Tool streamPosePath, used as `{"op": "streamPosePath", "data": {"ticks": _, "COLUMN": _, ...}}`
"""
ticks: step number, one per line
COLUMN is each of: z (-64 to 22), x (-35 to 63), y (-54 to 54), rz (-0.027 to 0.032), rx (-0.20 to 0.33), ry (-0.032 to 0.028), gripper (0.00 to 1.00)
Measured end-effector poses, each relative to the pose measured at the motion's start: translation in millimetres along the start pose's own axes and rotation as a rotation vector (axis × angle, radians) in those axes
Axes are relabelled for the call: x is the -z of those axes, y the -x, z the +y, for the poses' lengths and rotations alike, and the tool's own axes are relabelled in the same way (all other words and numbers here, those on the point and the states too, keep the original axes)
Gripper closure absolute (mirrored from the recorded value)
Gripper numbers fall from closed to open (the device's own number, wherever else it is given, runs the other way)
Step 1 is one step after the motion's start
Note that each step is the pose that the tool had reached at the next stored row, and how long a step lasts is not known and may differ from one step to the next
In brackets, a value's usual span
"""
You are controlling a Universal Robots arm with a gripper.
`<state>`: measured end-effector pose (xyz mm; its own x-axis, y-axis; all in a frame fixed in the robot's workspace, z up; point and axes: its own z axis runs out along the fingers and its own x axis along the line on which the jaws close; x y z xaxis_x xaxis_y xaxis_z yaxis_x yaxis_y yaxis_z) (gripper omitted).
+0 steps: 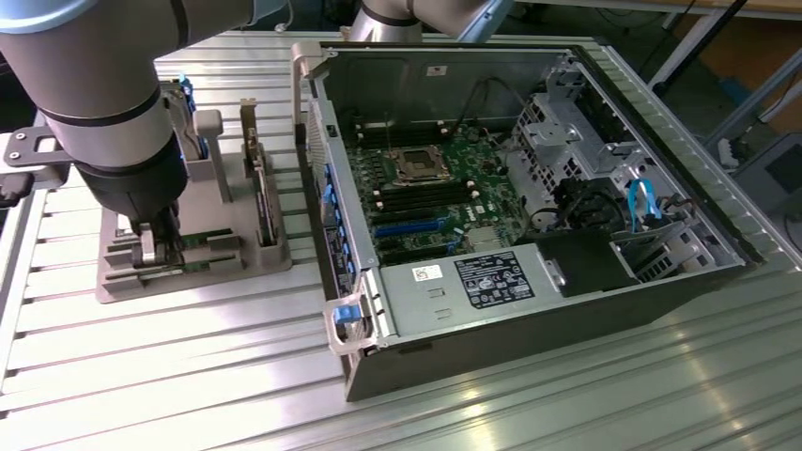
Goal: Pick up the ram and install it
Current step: 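Pick up the ram and move it above insertion slot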
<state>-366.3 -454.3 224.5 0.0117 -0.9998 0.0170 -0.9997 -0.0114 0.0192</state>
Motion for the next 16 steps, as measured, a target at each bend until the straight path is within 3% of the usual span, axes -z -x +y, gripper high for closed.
{"op": "streamPosePath", "data": {"ticks": 6, "z": 0.0, "x": -0.4, "y": -3.1, "rz": -0.0004, "rx": 0.000, "ry": -0.0003, "gripper": 0.75}}
{"op": "streamPosePath", "data": {"ticks": 10, "z": -0.1, "x": -8.6, "y": -2.9, "rz": -0.0003, "rx": 0.000, "ry": -0.0002, "gripper": 0.75}}
{"op": "streamPosePath", "data": {"ticks": 16, "z": -0.2, "x": -10.6, "y": -2.9, "rz": -0.0002, "rx": 0.000, "ry": -0.0001, "gripper": 0.75}}
